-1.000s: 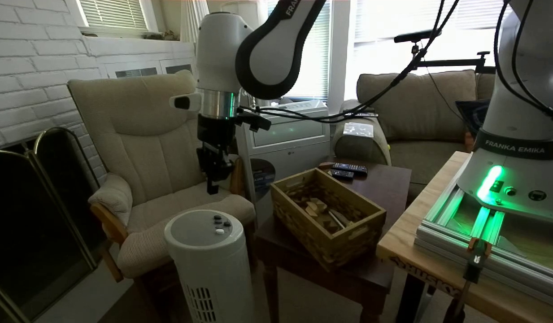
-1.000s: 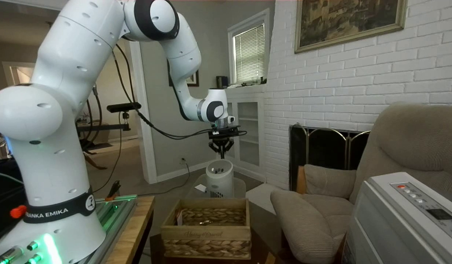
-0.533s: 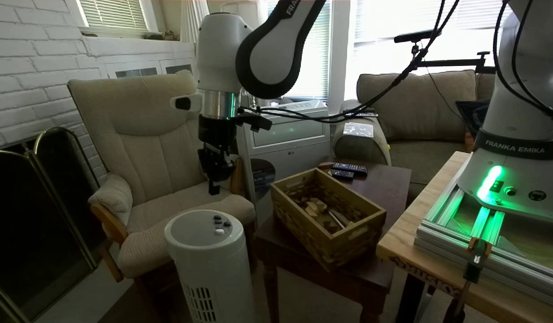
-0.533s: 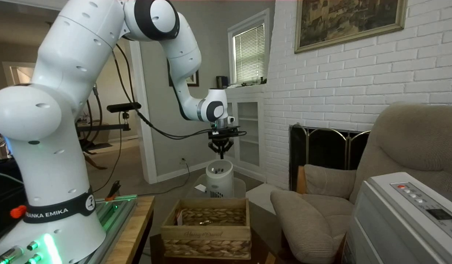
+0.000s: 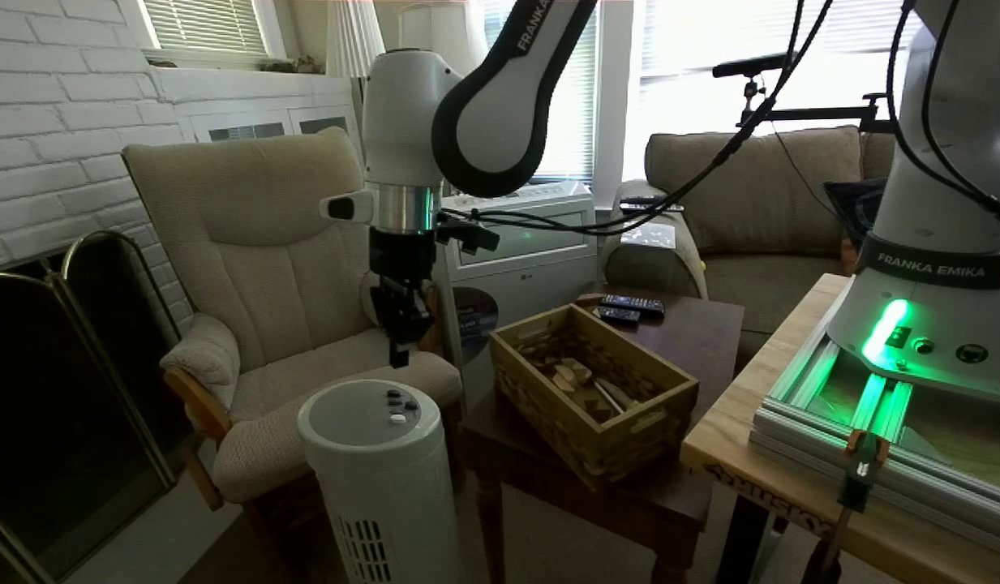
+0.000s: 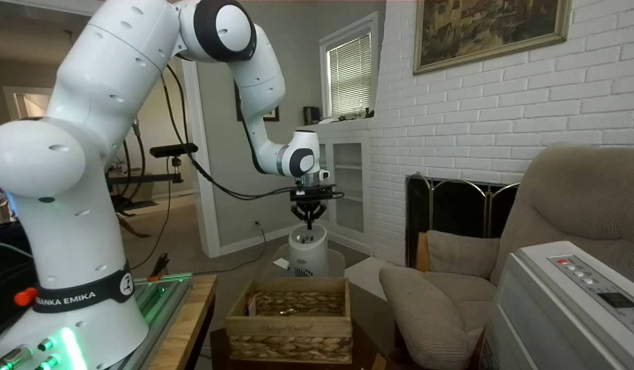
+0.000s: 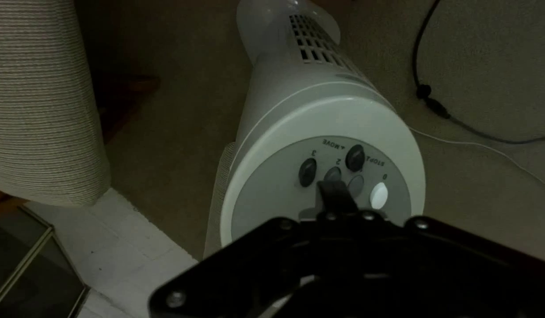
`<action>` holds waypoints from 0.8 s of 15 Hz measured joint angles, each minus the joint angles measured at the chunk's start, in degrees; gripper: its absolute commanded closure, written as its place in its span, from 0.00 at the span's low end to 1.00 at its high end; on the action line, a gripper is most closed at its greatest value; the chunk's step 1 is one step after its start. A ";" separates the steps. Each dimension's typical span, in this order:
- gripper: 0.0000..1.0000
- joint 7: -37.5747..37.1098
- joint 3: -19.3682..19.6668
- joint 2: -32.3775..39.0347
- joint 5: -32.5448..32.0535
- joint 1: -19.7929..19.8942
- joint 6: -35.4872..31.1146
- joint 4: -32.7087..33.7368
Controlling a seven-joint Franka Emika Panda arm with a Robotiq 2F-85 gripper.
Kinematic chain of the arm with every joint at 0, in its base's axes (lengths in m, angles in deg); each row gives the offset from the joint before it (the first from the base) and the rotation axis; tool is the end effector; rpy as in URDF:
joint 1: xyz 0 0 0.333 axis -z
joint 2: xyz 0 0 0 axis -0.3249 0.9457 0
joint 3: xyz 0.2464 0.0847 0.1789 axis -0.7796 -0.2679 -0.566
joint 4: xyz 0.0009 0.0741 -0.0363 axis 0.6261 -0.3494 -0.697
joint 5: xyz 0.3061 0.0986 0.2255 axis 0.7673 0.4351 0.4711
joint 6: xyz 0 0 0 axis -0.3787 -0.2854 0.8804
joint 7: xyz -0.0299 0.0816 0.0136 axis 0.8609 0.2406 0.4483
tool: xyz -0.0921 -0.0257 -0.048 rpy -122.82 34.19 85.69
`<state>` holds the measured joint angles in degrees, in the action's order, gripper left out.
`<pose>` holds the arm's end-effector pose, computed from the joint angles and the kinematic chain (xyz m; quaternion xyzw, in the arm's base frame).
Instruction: Press a button on the grey device.
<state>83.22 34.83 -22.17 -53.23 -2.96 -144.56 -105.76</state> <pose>0.4322 0.4330 0.1910 -0.7316 -0.6735 -0.0835 0.0643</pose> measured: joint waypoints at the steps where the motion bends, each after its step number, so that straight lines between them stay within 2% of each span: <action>1: 1.00 -0.76 0.00 0.33 0.00 -0.02 -0.14 0.01; 8: 1.00 -5.83 0.18 2.81 -0.06 -0.17 -4.58 0.02; 12: 1.00 -9.17 2.69 3.61 -0.73 -2.05 -7.19 0.03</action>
<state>74.05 37.52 -18.56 -53.96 -5.01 -151.75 -105.73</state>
